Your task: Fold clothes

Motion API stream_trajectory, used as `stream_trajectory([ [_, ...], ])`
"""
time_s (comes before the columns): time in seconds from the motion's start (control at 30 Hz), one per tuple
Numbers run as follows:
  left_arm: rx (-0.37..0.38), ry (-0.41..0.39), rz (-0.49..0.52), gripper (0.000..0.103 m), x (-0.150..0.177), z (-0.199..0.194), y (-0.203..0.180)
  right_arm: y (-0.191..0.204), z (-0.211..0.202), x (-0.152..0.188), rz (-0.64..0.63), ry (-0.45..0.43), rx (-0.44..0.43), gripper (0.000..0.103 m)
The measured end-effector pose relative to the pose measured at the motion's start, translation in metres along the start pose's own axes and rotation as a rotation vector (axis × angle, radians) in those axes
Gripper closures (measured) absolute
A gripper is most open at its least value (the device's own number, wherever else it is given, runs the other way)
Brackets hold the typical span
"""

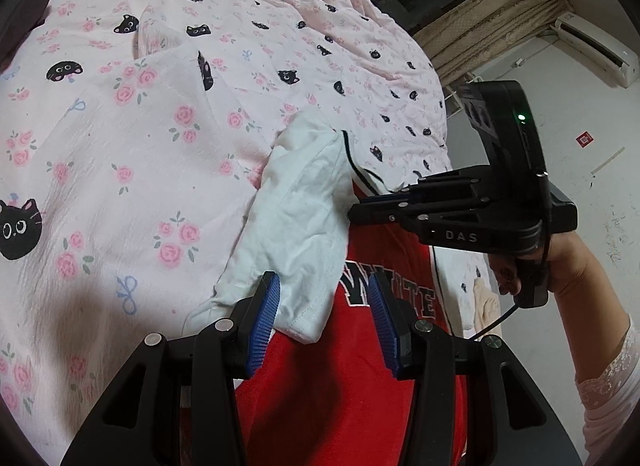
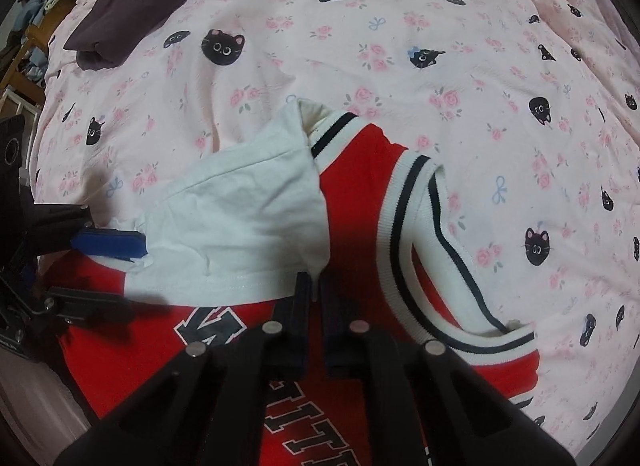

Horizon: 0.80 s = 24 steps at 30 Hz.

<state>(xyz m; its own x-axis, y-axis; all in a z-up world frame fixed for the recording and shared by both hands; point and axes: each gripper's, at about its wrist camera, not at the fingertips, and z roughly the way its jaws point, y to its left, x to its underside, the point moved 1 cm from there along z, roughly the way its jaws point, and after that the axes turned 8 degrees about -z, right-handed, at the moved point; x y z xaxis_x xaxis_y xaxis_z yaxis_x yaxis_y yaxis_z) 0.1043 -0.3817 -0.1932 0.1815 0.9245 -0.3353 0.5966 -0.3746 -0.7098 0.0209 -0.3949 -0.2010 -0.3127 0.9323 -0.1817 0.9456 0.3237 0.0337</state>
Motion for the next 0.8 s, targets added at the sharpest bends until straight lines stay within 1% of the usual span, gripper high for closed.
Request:
stream_trajectory([
  [0.17, 0.024, -0.010, 0.014, 0.062, -0.001, -0.003, -0.005, 0.007, -0.017, 0.010, -0.016, -0.014, -0.020, 0.099],
  [0.3, 0.051, -0.012, 0.032, 0.062, -0.002, -0.003, -0.011, 0.008, -0.022, 0.024, -0.013, 0.010, -0.038, 0.099],
  [0.33, 0.057, -0.005, 0.036, 0.062, -0.002, -0.001, -0.012, 0.006, -0.019, 0.026, -0.006, 0.021, -0.033, 0.099],
  [0.43, 0.043, 0.043, 0.024, 0.062, 0.001, 0.007, -0.008, 0.002, -0.006, 0.030, 0.020, 0.046, -0.011, 0.099],
  [0.53, 0.023, 0.061, 0.020, 0.062, 0.004, 0.012, -0.004, 0.000, 0.007, 0.028, 0.040, 0.072, 0.061, 0.092],
  [0.57, 0.019, 0.063, 0.022, 0.062, 0.004, 0.013, -0.005, 0.002, 0.006, 0.024, 0.039, 0.060, 0.071, 0.089],
  [0.8, 0.001, 0.062, 0.038, 0.062, 0.008, 0.014, -0.008, 0.014, -0.019, -0.008, 0.018, -0.078, 0.095, 0.089],
])
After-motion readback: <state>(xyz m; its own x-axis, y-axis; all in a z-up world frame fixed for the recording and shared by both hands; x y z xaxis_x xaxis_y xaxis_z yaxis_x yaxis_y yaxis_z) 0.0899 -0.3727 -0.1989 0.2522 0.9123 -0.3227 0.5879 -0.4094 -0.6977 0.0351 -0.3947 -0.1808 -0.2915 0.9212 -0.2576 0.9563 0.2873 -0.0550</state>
